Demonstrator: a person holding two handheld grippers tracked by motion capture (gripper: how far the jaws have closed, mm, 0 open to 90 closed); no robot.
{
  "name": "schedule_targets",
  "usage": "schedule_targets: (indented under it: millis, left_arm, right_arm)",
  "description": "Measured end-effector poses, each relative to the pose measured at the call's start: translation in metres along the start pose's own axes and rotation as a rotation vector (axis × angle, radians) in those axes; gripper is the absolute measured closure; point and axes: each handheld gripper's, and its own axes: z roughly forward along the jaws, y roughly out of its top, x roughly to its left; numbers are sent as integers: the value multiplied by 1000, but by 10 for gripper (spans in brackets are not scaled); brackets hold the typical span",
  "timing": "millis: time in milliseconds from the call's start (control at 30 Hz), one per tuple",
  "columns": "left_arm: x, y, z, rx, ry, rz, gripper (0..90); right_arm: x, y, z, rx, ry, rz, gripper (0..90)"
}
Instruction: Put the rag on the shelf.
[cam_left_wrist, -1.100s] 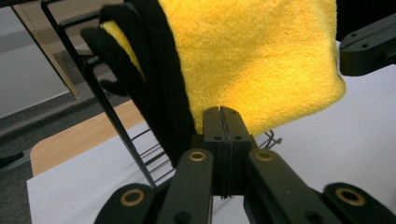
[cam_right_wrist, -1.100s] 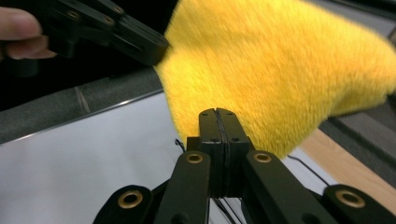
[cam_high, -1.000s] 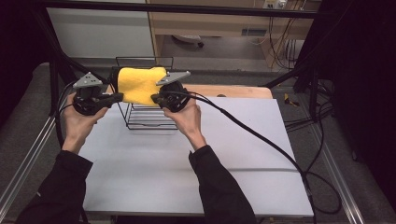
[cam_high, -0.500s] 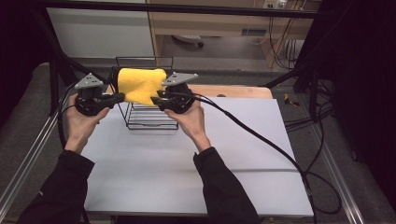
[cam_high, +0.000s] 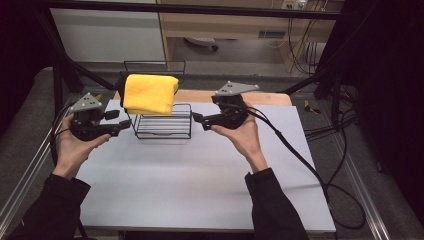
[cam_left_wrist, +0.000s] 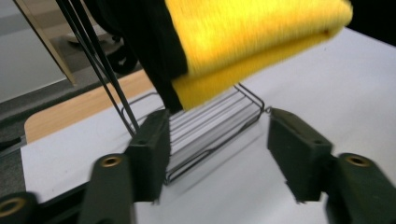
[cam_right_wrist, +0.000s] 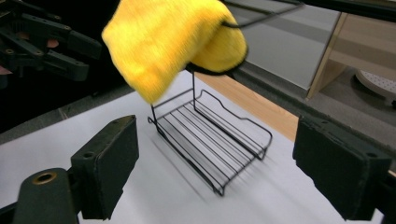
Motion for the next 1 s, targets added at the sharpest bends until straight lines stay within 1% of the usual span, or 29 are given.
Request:
schedule_targets:
  millis: [67,133,200,267,367,467,533,633,733,800,833,900,1000]
  left_arm:
    - [-3,-8,2,0,-5,6,327]
    - [-6,-17,5,-4,-13,-1,267]
    - [-10,-25,9,6,-17,4,214]
    - [-13,-34,13,12,-24,2,158]
    - [-20,-48,21,22,-42,-2,106]
    - [-26,-62,30,28,-65,-2,93]
    - [-30,-71,35,39,-80,-6,79]
    - [-34,-82,42,40,-95,-16,74]
    - [-39,-93,47,45,-109,-23,74]
    - [-41,-100,50,52,-114,-17,75]
    - [-43,-104,51,57,-117,-21,76]
    - [-44,-111,53,66,-122,-20,78]
    - [-46,-118,55,78,-124,-27,84]
  right_arm:
    - [-7,-10,-10,-5,-4,13,117]
    - [-15,-20,-19,-9,-13,36,97]
    - [-21,-32,-27,-6,-22,60,78]
    - [-26,-45,-33,6,-30,65,64]
    - [-33,-68,-41,26,-45,72,40]
    - [-38,-92,-48,63,-48,85,26]
    - [-42,-109,-52,77,-52,103,20]
    - [-47,-135,-58,93,-48,139,13]
    - [-52,-159,-64,129,-60,163,7]
    - [-54,-174,-71,140,-64,155,7]
    - [-56,-181,-74,143,-68,158,7]
    - [-58,-195,-81,143,-49,175,6]
    - [-61,-212,-90,160,-56,197,6]
